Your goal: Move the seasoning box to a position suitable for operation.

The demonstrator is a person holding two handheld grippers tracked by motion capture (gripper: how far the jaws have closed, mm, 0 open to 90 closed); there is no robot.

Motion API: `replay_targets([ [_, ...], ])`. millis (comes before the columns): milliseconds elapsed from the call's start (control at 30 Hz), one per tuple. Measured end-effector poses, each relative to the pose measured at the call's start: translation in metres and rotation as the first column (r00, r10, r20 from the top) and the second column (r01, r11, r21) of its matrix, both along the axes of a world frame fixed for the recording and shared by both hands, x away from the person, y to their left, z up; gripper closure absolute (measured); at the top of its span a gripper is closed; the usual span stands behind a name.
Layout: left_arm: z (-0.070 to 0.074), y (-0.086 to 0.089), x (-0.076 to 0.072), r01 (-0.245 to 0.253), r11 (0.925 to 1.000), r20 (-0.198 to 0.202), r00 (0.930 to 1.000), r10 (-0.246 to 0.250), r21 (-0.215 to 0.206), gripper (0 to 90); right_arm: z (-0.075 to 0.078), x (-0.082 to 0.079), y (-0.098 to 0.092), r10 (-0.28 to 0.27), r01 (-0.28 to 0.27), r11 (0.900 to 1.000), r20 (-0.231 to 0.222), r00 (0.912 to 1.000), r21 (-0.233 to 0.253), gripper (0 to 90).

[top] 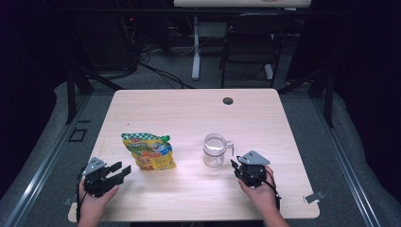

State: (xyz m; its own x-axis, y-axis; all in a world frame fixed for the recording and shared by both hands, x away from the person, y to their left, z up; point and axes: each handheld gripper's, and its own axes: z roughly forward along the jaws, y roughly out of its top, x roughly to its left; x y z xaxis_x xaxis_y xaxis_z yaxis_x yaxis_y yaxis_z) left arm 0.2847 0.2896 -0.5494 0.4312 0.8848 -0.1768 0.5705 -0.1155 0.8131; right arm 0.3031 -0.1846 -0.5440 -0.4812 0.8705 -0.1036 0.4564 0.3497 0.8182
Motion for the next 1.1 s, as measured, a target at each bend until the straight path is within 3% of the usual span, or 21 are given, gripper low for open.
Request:
replay_targets([
  [133,0.000,0.001,-0.005,0.007,0.9994,-0.012,0.9999,-0.007,-0.033,54.8,-0.001,0.012,0.002,-0.028,0.028,1.000,-0.003,0.9996,0.009,70.3],
  [300,0.001,0.002,-0.012,0.010,0.9997,-0.004,0.9999,-0.010,-0.022,55.1,-0.002,0.027,0.001,-0.072,0.072,0.995,-0.009,0.9974,0.061,70.3],
  [467,-0.001,0.002,-0.015,0.009,0.9999,-0.013,0.9999,-0.009,-0.010,55.2,-0.009,0.039,-0.001,-0.092,0.094,0.992,-0.032,0.9952,0.084,70.0],
  [767,-0.001,0.003,-0.023,0.016,0.9999,-0.025,0.9996,-0.016,-0.001,58.8,-0.010,0.049,0.010,-0.081,0.081,0.996,-0.007,0.9967,0.025,70.6],
  [1100,-0.004,0.007,-0.025,0.003,1.0000,-0.039,0.9992,-0.003,0.002,60.1,-0.011,0.054,0.019,-0.110,0.110,0.994,0.013,0.9938,0.012,77.6],
])
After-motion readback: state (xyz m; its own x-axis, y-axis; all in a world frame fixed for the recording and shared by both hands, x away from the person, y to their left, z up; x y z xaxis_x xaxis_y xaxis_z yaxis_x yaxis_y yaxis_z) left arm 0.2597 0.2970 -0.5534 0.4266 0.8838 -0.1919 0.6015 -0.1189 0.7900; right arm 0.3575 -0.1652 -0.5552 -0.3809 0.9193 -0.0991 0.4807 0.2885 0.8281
